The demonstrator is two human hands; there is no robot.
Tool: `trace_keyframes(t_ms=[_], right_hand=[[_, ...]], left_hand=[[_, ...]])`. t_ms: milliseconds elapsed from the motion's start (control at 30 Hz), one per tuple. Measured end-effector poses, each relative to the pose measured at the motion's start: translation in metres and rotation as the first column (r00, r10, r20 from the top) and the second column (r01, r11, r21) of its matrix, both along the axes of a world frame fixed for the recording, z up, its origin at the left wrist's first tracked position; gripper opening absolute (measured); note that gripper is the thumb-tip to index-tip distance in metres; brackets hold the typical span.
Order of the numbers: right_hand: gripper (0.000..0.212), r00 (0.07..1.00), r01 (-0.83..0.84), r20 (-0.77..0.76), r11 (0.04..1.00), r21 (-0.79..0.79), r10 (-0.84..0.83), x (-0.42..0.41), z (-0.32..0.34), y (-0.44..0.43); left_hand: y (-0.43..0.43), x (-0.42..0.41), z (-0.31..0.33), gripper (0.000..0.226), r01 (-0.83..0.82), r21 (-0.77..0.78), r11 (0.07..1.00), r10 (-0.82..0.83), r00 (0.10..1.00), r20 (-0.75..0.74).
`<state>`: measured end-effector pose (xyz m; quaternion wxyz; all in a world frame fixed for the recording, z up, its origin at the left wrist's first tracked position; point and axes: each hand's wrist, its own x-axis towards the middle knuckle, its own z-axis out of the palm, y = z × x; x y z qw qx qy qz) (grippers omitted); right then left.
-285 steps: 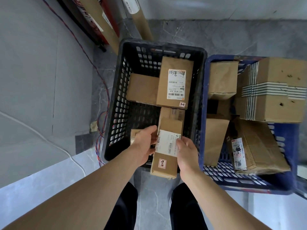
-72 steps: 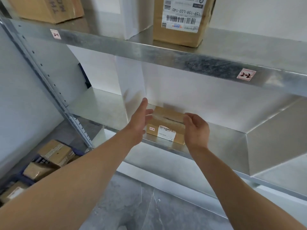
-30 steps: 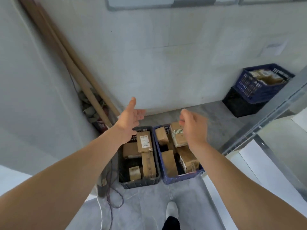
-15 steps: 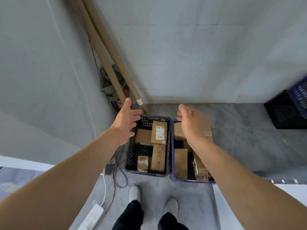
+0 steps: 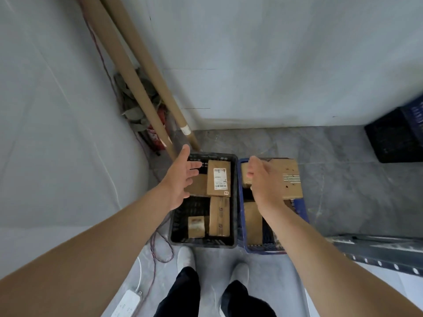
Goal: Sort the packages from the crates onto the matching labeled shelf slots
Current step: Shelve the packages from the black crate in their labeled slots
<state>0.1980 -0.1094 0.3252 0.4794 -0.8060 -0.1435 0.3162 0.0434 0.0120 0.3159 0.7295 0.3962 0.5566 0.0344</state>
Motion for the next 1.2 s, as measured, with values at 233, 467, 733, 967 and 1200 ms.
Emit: trace_keyframes(t_ms=[233,467,733,967,1200], right_hand=[[0.050,0.993,-0.057,-0.113,0.992,-0.109,0.044,0.012,-0.103,0.020],[0.038,0.972,-0.151,-0.206,0.967,-0.204,0.109,0.032,-0.263,0.041],[0.042,0.938,-0.127,-0.346,0.963,-0.239,0.038,0.048,-0.421,0.076],[0.056,0.934,-0.031,-0.352,0.970,-0.240,-0.057,0.064,-0.498,0.095],[0.048,0.912,0.013,-0.389,0.959,-0.283,-0.128,0.065,-0.532,0.104]], left_hand=[[0.020,0.012,-0.098,0.081,0.030,-0.032,0.999,-0.033,0.996,-0.085],[0.032,0.030,-0.230,0.067,0.035,-0.065,0.997,-0.046,0.985,-0.166],[0.056,0.072,-0.373,0.077,0.040,-0.057,0.998,-0.051,0.981,-0.189],[0.064,0.104,-0.449,0.076,0.035,-0.097,0.995,-0.054,0.978,-0.200],[0.067,0.117,-0.493,0.062,0.077,-0.158,0.984,-0.097,0.987,-0.126]])
